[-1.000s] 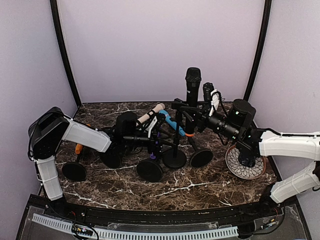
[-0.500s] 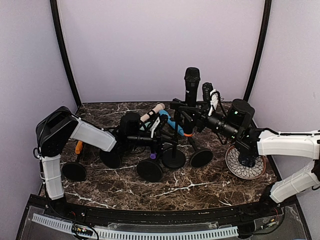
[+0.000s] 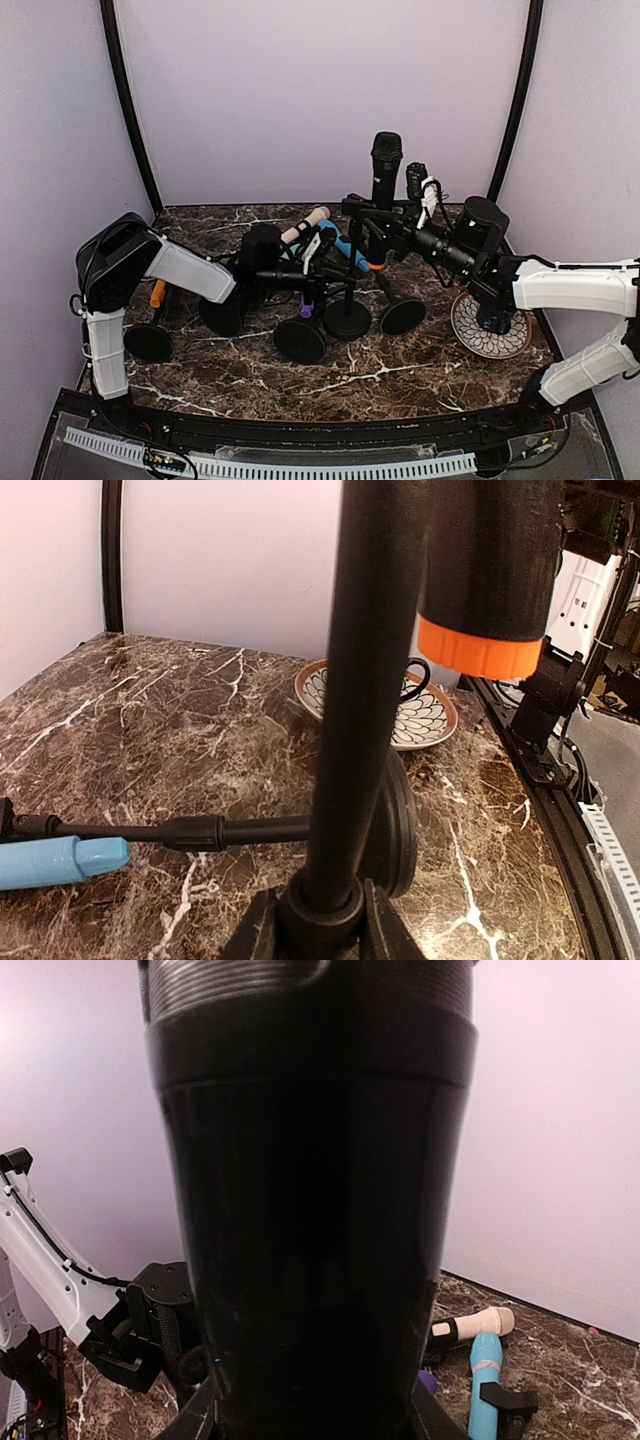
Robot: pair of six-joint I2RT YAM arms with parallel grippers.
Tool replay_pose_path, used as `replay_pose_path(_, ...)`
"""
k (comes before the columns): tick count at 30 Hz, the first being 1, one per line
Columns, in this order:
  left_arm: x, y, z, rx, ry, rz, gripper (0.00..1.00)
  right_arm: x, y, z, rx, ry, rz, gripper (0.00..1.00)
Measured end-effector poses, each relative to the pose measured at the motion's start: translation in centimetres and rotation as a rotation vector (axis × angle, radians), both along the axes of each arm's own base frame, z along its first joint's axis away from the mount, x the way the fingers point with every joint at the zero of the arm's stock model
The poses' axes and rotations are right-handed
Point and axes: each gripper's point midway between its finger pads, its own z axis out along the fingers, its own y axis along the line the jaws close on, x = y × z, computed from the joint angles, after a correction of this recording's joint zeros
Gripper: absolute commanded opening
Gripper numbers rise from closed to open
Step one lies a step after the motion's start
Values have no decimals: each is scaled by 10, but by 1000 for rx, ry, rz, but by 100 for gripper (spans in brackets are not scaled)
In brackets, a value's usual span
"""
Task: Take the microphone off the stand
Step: Unscrew the knob on the microphone stand.
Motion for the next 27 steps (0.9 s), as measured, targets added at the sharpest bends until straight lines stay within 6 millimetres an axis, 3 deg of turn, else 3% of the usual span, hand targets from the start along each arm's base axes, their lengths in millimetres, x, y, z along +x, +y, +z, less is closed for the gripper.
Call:
replay_pose_path(7, 5, -1, -2, -5, -26, 85, 0, 4, -2, 0, 2, 3, -41, 3)
replay_pose_path(13, 14, -8, -3, 21, -45, 267, 0, 4, -1, -2, -17, -9, -112, 3)
replay_pose_path(27, 29, -13, -3, 57, 79, 591, 1, 15, -5, -4, 4, 13, -311, 2)
